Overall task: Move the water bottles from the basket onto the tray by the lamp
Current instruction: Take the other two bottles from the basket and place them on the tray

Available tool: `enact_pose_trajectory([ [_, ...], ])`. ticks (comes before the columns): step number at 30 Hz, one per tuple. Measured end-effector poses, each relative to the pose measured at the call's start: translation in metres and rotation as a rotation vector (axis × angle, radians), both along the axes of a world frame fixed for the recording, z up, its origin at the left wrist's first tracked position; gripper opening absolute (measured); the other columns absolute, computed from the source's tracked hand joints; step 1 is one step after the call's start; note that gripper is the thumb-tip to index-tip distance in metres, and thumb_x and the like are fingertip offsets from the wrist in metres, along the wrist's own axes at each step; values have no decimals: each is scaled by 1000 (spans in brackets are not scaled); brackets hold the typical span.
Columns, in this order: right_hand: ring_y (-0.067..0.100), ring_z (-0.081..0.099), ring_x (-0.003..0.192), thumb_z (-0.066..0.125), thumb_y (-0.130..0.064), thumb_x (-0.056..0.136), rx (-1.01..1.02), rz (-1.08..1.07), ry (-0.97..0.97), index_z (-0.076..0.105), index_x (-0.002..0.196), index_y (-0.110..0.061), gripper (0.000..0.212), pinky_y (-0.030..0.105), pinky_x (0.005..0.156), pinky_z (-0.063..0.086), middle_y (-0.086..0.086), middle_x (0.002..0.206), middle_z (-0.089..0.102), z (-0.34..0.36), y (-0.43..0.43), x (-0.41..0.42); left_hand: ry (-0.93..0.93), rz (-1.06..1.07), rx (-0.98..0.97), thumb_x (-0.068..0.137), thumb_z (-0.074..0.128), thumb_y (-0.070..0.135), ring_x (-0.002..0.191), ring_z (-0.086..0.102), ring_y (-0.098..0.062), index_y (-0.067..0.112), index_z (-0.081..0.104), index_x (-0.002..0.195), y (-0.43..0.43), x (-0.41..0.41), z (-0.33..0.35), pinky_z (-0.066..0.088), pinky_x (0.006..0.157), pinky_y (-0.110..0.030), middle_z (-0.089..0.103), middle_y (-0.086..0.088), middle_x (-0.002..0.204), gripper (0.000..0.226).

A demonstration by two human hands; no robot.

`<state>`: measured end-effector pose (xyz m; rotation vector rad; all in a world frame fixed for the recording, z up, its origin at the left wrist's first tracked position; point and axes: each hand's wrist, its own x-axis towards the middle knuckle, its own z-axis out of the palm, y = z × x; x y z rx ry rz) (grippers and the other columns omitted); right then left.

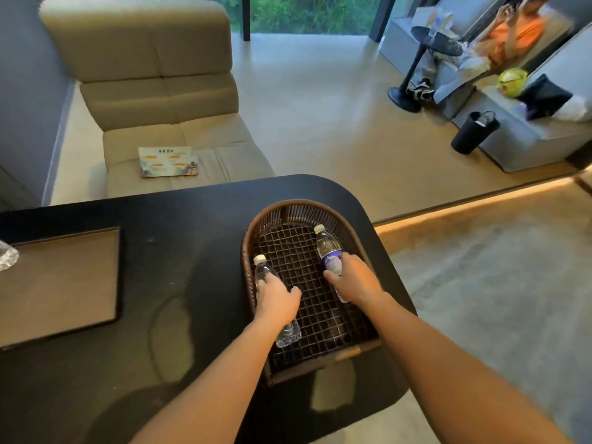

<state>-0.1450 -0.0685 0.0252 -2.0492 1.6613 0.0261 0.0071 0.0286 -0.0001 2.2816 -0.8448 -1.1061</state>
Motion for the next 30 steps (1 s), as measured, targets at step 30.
enact_pose_trajectory([
  [30, 16, 67, 93, 90, -27, 74, 251, 3, -231, 57, 105, -20, 46, 35, 78, 57, 0, 101, 66, -32, -79, 23, 100, -29, -53, 67, 90, 32, 82, 66, -11, 24, 53, 107, -50, 25, -32, 52, 60, -27, 65, 4, 98, 55],
])
